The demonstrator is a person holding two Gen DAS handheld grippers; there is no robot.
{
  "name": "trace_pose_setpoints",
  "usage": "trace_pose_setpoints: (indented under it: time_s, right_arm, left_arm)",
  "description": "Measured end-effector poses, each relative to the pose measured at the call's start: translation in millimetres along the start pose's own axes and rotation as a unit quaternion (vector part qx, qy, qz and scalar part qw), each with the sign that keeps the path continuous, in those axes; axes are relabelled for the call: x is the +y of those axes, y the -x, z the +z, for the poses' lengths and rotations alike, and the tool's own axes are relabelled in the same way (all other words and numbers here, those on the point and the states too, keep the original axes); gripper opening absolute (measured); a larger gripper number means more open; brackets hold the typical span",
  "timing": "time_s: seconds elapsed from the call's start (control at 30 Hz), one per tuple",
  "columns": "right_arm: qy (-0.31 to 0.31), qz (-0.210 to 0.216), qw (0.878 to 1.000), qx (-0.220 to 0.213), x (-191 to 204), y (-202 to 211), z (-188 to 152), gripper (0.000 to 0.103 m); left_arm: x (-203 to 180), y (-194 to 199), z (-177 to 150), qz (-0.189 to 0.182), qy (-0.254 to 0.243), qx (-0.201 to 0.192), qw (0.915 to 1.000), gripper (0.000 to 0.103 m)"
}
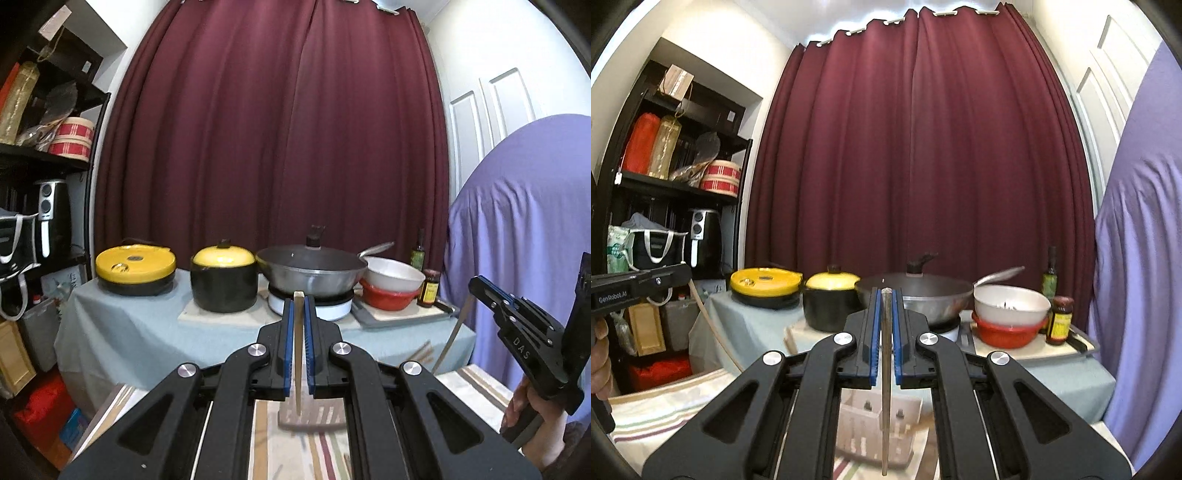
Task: Organize utensils
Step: 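Lift both chopsticks upright and carry them over the white holder, then lower both chopsticks into the white holder and open both tools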
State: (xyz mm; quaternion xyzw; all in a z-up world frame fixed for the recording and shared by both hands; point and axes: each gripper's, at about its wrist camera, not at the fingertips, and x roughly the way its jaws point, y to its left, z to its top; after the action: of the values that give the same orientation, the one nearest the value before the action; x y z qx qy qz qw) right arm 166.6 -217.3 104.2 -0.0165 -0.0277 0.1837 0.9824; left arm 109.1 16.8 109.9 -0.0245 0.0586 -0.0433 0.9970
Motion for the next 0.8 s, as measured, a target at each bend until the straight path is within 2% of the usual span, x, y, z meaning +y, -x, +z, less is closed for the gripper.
trace_pose_setpoints:
  time_s: [0.33,0.5,0.8]
  right_arm:
    - [-0.009,0.001,1.0,-0.02,-13,-63,11,0.006]
    - [-0.012,0.0,1.0,-0.017,-17,-90,1,0.006]
    - [-0.016,0.0,1.0,0.022,-20,-124,-35,0.006]
  left_arm:
    - [-8,-52,24,-0.005,-0.006,-0.021,0.9998,0.006]
    - [-6,-80,14,-0.009,-0.004,0.007,0.9999,0.006]
    - [-4,-117,-19,-0.018,-0.006,0.056,0.9983,0.006]
